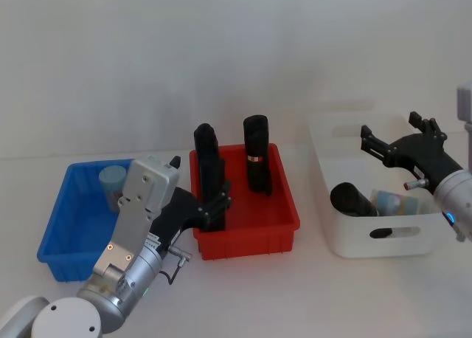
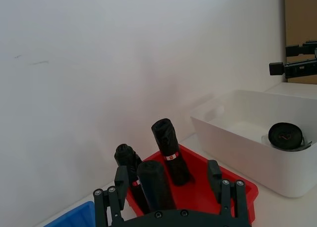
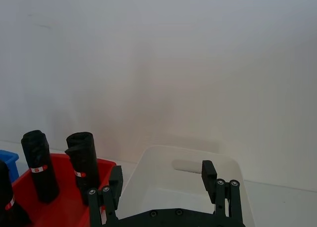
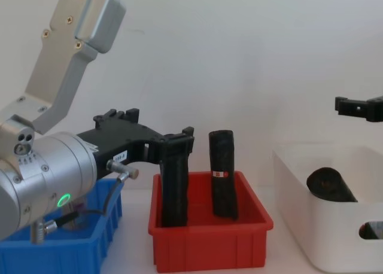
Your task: Pick the cotton swabs from the blue box and place them into the white box.
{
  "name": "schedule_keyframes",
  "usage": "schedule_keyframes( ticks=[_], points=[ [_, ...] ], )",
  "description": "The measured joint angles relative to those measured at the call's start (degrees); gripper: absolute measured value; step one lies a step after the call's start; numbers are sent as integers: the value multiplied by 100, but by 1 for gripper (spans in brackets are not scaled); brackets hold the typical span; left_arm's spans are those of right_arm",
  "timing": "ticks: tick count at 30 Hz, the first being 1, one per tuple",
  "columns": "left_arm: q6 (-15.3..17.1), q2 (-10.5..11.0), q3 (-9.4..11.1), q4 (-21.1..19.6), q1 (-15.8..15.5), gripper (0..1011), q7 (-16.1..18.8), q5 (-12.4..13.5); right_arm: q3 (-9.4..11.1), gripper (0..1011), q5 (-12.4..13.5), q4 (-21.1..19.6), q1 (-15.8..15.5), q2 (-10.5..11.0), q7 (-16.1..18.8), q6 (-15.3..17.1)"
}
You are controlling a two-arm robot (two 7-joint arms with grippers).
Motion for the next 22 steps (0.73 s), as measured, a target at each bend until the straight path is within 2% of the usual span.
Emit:
schedule_keyframes(
  ticks=[22],
  points=[
    [0, 0, 0, 0, 0, 1004, 0, 0, 0, 1002, 9, 25, -4, 1, 31, -20]
  ],
)
